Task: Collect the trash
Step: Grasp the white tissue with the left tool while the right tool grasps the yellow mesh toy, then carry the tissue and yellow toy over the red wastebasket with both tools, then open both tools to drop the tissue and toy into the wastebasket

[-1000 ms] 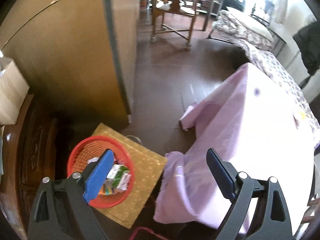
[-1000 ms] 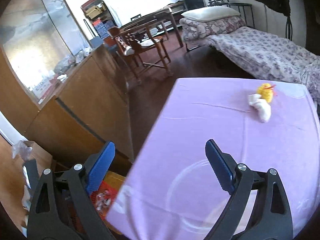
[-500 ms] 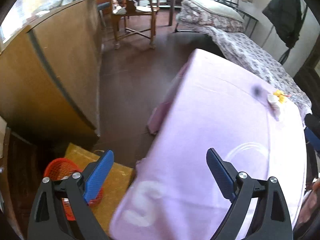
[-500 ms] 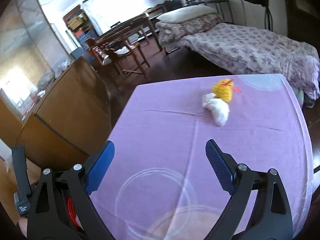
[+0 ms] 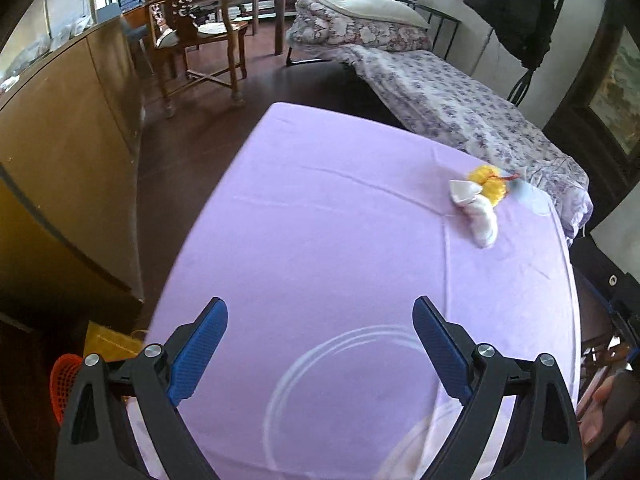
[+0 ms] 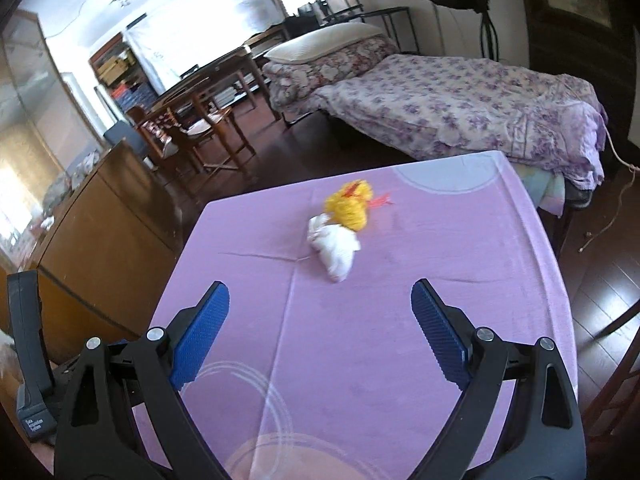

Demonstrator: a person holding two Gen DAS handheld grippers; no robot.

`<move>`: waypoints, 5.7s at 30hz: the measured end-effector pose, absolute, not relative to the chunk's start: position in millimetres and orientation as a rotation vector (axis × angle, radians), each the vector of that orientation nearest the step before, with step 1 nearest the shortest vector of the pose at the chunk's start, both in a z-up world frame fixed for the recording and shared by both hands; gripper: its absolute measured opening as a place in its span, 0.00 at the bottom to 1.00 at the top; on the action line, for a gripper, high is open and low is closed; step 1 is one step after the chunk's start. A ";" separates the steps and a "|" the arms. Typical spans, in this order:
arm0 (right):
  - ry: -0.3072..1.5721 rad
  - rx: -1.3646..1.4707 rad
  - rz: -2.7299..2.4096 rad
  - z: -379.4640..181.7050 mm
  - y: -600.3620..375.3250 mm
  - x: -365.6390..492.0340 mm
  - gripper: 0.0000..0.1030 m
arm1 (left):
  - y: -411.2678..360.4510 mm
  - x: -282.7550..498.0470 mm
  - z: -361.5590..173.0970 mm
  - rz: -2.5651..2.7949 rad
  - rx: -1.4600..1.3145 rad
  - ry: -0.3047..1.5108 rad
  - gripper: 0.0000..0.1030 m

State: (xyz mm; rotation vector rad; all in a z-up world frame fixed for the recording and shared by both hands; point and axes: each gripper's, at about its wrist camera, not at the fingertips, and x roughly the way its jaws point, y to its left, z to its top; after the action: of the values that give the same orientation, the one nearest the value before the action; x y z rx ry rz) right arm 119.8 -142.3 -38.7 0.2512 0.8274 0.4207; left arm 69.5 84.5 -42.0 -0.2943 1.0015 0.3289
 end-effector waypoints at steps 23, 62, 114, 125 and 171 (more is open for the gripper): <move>0.849 0.332 0.269 -54.9 -187.9 162.1 0.87 | 39.0 148.7 -62.6 0.273 -0.266 1.026 0.89; 0.966 0.324 0.332 -87.2 -162.3 208.6 0.87 | 72.8 151.2 -52.4 0.211 -0.258 0.981 0.13; 0.999 0.101 0.549 -63.6 -106.7 -10.8 0.26 | 107.8 -41.1 -16.3 0.233 -0.285 0.903 0.13; 0.944 -0.031 0.687 -32.3 -41.6 -50.8 0.26 | 153.9 -101.8 5.3 0.317 -0.348 0.851 0.13; 1.198 -0.501 1.211 -103.9 317.1 -188.1 0.26 | 398.8 -314.5 -146.6 0.877 -0.679 1.117 0.13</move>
State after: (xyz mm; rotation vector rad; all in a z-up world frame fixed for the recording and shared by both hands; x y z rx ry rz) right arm -188.1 317.1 -103.9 -0.5014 1.1985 1.2109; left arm -314.5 398.8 -146.6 -0.6794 1.1172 0.8768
